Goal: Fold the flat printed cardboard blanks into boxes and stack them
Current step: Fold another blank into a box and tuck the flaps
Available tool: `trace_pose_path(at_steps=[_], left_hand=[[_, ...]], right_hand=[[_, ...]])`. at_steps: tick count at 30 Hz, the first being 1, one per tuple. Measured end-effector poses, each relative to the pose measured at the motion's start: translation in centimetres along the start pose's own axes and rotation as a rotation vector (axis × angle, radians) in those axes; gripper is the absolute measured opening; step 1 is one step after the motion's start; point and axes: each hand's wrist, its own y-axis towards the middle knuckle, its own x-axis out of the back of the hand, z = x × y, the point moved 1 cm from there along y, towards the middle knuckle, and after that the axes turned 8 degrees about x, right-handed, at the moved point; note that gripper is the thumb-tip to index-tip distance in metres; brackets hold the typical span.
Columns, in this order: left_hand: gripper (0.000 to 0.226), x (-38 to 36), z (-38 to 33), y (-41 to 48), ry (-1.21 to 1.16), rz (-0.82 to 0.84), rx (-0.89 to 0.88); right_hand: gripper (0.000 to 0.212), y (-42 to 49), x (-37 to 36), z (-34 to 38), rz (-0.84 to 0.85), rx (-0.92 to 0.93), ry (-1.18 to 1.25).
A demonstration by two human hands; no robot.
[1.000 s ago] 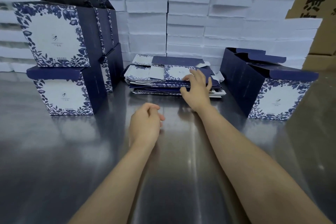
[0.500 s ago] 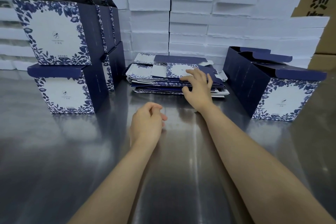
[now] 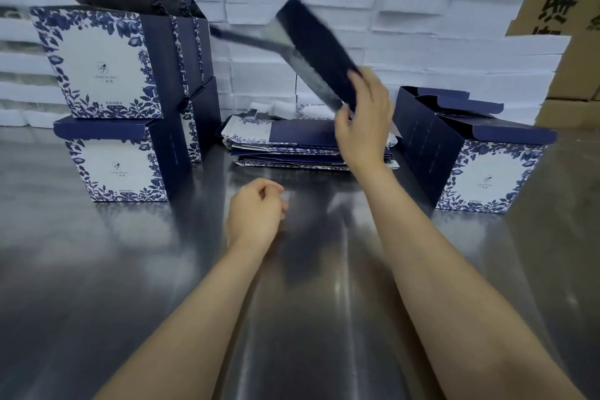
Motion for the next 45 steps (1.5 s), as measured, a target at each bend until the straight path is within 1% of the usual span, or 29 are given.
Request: trace_pose_path(at_steps=[3,5,6,9,11,13,14,16,19,21,23,24,25,27,28,30,32,33,34,35,36,37,38,39,40,41,42,43,45], left_hand=[[0.025,0.2,-0.1,0.1,-0.108,0.009,-0.007],[0.025,0.7,-0.3,0.1,-0.229,-0.019,0.022],[0.026,1.0,-0.5,0.1,-0.298,-0.041,0.053],[0.031,2.2,-1.1,-0.3,-0.543,-0.107,0.195],[0.032,3.0,-1.3,-1.1,-0.698,-0.121,0.194],[0.034,3.2,-1.2,-1.9,-0.633,-0.11,0.158],[0.035,3.0,-1.1,-2.4,-0.566,-0.08,0.161],[0.039,2.3,-1.1,-3.4,-0.431,0.038,0.193],[0.047,1.8,-1.2,-4.0,-0.259,0.228,0.152],[0.054,1.6,-1.7,-4.0,-0.336,0.378,0.127],[0.052,1.6,-2.1,-4.2,-0.51,0.495,0.109],[0.049,1.5,-2.3,-4.2,-0.619,0.506,0.133],[0.049,1.5,-2.4,-4.3,-0.711,0.516,0.176],[0.052,1.8,-2.2,-4.0,-0.763,0.496,0.267],[0.05,2.2,-1.9,-3.5,-0.731,0.464,0.299],[0.04,3.2,-1.4,-2.3,-0.702,0.339,0.369],[0.039,4.3,-1.0,-0.8,-0.837,0.172,0.437],[0.041,5.0,-0.8,-0.1,-0.891,0.093,0.433],[0.042,5.7,-0.7,0.6,-0.88,0.005,0.402],[0.041,6.3,-0.7,1.1,-0.783,-0.093,0.349],[0.039,6.7,-0.7,1.3,-0.601,-0.21,0.267],[0.036,6.7,-0.9,1.2,-0.374,-0.314,0.153],[0.035,6.4,-1.3,0.7,-0.155,-0.343,-0.012],[0.034,5.6,-1.4,0.1,0.015,-0.272,-0.18],[0.034,4.4,-1.4,-0.6,0.143,-0.125,-0.305],[0.033,3.0,-0.9,-1.2,0.268,0.058,-0.381],[0.034,1.6,-0.1,-1.8,0.428,0.234,-0.434],[0.036,0.6,0.7,-2.2,0.619,0.352,-0.476],[0.046,-0.3,1.5,-2.1,0.925,0.415,-0.459]], right_hand=[[0.037,2.2,4.7,3.1,-0.222,-0.075,0.213],[0.038,3.1,8.0,5.1,-0.248,-0.18,0.397],[0.038,3.3,9.6,5.8,-0.22,-0.234,0.459],[0.039,3.2,13.3,6.9,-0.002,-0.362,0.525],[0.034,2.6,15.0,6.8,0.198,-0.401,0.454],[0.029,2.0,16.1,6.7,0.376,-0.403,0.35],[0.027,1.8,16.5,6.6,0.427,-0.4,0.343],[0.028,1.8,17.0,6.6,0.481,-0.4,0.441],[0.042,1.7,16.5,6.8,0.558,-0.448,0.628],[0.039,0.9,15.2,6.7,0.688,-0.452,0.667],[0.027,-0.4,13.5,6.9,0.837,-0.442,0.656],[0.02,-1.0,12.5,7.1,0.861,-0.424,0.629],[0.021,-1.6,11.5,7.2,0.864,-0.379,0.548],[0.042,-3.4,8.5,6.5,0.88,-0.266,0.294],[0.049,-4.8,7.2,6.4,0.938,-0.268,0.184],[0.049,-7.8,5.1,5.7,1.091,-0.295,-0.023],[0.049,-10.0,4.2,5.5,1.223,-0.244,-0.194],[0.049,-10.5,3.8,5.6,1.233,-0.229,-0.232],[0.05,-10.6,3.6,5.8,1.219,-0.238,-0.248],[0.051,-10.6,3.4,6.0,1.195,-0.259,-0.263],[0.051,-10.5,3.3,6.2,1.178,-0.273,-0.295],[0.051,-10.5,3.1,6.6,1.163,-0.274,-0.343],[0.05,-10.5,3.0,6.8,1.141,-0.264,-0.395],[0.048,-10.5,2.9,7.1,1.108,-0.25,-0.434],[0.045,-10.6,2.7,7.3,1.073,-0.238,-0.458],[0.042,-10.6,2.6,7.3,1.043,-0.225,-0.47],[0.039,-10.6,2.5,7.3,1.022,-0.213,-0.477],[0.038,-10.6,2.5,7.2,1.011,-0.202,-0.478],[0.039,-10.8,2.7,6.7,0.999,-0.189,-0.48]])
